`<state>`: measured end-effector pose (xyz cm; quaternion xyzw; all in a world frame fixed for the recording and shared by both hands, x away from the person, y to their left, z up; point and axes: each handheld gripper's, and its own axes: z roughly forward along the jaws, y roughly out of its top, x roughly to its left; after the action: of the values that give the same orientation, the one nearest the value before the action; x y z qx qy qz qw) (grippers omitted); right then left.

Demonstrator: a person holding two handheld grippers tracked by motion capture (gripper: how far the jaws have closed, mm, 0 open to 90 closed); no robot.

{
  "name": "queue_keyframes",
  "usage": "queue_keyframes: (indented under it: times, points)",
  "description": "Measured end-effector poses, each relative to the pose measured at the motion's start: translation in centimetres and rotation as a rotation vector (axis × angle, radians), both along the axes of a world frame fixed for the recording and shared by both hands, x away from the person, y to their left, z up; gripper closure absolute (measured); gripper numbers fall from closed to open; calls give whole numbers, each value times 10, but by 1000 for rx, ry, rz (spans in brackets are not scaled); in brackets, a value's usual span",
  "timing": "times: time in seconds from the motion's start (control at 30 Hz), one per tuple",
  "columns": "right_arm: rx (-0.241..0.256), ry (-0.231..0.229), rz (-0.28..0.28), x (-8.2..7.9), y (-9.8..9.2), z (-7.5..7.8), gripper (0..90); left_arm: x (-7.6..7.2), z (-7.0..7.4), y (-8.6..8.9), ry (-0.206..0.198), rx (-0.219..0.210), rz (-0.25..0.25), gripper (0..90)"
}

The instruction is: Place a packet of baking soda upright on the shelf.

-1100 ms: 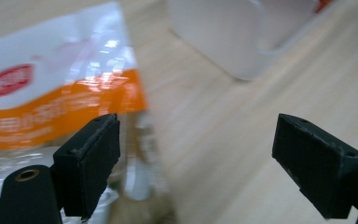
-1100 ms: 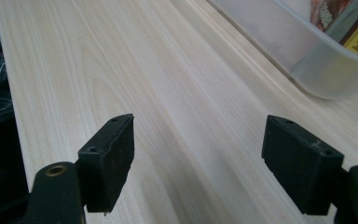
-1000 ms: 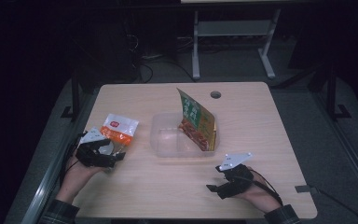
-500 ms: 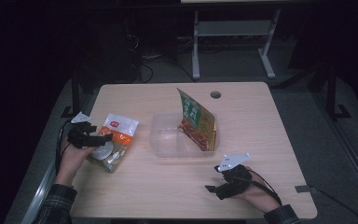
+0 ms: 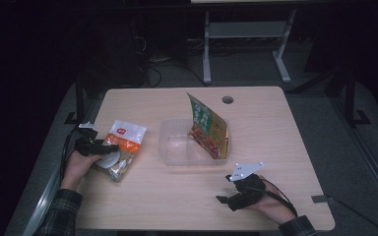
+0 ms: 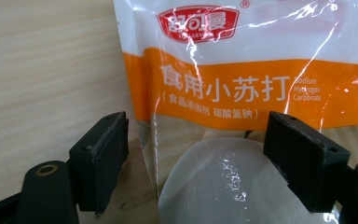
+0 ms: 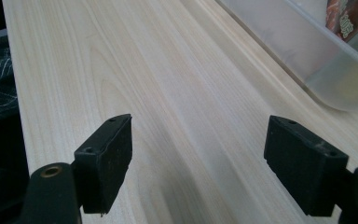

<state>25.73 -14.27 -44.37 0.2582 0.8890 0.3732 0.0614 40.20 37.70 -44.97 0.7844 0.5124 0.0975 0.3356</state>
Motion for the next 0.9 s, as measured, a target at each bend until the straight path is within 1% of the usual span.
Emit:
queue_keyframes:
  times: [0.03, 0.13, 0.23, 0.27, 0.4, 0.43, 0.47, 0.5, 0.57, 0.6, 0.63, 0.7, 0.83, 0.9]
  points:
    - [0, 0, -1, 0, 0, 0, 230, 0, 0, 1, 4, -8, -7, 234]
    - [0, 0, -1, 0, 0, 0, 230, -1, -1, 1, 12, -27, -27, 323]
    - [-2, -8, 8, 0, 0, 0, 230, -1, -1, 1, 19, -26, -31, 388]
    - [-1, -9, 8, 0, 0, 0, 231, -2, -1, 1, 13, -20, -32, 436]
    - [1, -9, 8, 0, 0, 0, 231, -2, -1, 2, 10, 1, -29, 594]
    - [0, -9, 8, 0, 0, 0, 231, -2, -1, 1, 9, 14, -32, 637]
    - [0, -8, 8, 0, 1, 0, 231, -3, -1, 0, 6, 23, -41, 706]
    - [0, -7, 9, 0, 1, 0, 231, -3, -1, -1, 8, 38, -54, 755]
    - [0, -6, 8, 0, 1, 0, 231, -4, -1, -5, 2, 58, -64, 816]
    - [0, -7, 8, 0, 1, 0, 231, -4, 0, -5, 3, 60, -66, 842]
    - [1, -5, 8, 0, 1, 0, 231, -5, 0, -5, -3, 64, -72, 858]
    - [0, -5, 7, -1, 1, 0, 231, -6, 2, -4, -11, 51, -69, 880]
    - [2, -8, 9, 0, 0, 0, 232, -11, 11, -3, -65, 10, -69, 892]
    - [5, -7, 7, 0, 0, 0, 232, -14, 15, -3, -84, 10, -73, 893]
